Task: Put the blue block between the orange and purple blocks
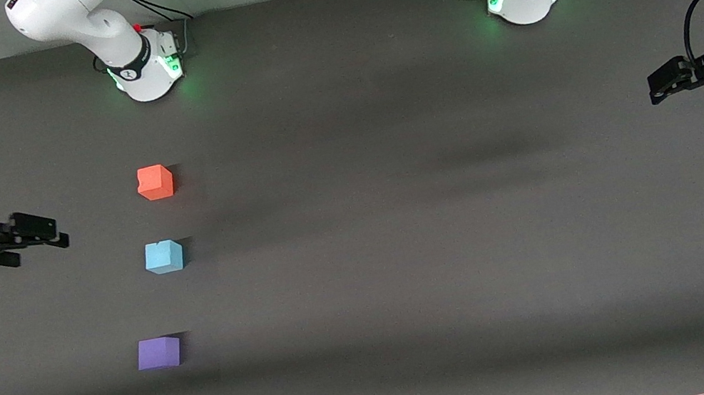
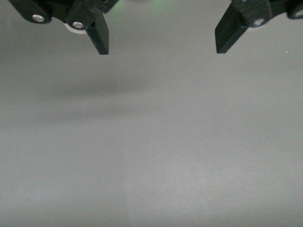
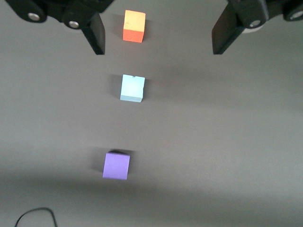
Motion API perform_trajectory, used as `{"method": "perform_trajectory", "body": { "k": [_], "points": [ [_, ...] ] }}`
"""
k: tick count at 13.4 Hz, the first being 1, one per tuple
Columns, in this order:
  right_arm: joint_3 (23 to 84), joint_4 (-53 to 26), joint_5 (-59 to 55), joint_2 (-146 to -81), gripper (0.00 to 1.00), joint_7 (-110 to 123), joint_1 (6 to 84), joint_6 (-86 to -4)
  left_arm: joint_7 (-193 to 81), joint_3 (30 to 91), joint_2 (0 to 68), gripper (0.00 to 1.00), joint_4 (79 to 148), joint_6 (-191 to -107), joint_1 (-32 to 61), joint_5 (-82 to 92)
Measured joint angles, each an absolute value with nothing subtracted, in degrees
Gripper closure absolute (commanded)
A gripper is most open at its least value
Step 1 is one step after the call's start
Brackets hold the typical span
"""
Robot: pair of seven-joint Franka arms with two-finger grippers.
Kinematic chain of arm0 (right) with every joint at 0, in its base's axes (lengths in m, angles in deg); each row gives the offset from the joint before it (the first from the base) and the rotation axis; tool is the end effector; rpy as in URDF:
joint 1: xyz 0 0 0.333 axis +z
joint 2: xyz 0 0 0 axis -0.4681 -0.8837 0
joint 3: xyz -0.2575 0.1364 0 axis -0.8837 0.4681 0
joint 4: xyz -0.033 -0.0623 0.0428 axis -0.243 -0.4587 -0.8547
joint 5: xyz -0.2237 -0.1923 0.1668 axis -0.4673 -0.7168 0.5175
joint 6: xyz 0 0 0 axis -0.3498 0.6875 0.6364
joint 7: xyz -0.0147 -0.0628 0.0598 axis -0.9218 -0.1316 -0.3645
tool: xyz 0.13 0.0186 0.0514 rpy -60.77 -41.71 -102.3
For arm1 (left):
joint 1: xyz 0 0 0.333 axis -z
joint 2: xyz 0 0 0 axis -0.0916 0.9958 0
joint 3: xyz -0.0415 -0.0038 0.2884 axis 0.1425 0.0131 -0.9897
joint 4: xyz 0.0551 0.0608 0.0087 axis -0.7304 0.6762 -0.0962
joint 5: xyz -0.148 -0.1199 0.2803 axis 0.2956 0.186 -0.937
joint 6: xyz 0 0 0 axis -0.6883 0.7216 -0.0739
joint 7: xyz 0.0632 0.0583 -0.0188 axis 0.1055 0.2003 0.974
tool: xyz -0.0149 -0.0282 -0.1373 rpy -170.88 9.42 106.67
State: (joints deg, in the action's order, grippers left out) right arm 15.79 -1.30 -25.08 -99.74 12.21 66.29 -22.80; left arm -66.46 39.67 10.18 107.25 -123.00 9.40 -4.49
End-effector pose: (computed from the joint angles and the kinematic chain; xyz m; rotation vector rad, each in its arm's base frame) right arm 0.5405 0.0171 0.5277 -3.0055 -0.1535 -0.0045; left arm 0.5029 -0.0122 0.5234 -3.1228 0.1455 0.1370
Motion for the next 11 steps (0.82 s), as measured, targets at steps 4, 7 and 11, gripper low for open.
{"method": "perform_trajectory", "body": {
  "k": [4,7,11],
  "points": [
    [19.2,-0.1,-27.0,-99.7,0.00,9.7,64.1,-21.3,-66.5,39.6,10.2,0.00,107.1,-123.0,9.4,-4.5],
    [38.3,-0.2,-32.3,-98.4,0.00,6.8,47.9,-20.0,-66.5,39.5,10.2,0.00,107.1,-123.0,9.4,-4.5],
    [52.9,-2.9,-34.0,-94.5,0.00,5.7,33.0,-19.9,-66.5,39.4,10.2,0.00,107.0,-123.0,9.4,-4.5]
  ]
}}
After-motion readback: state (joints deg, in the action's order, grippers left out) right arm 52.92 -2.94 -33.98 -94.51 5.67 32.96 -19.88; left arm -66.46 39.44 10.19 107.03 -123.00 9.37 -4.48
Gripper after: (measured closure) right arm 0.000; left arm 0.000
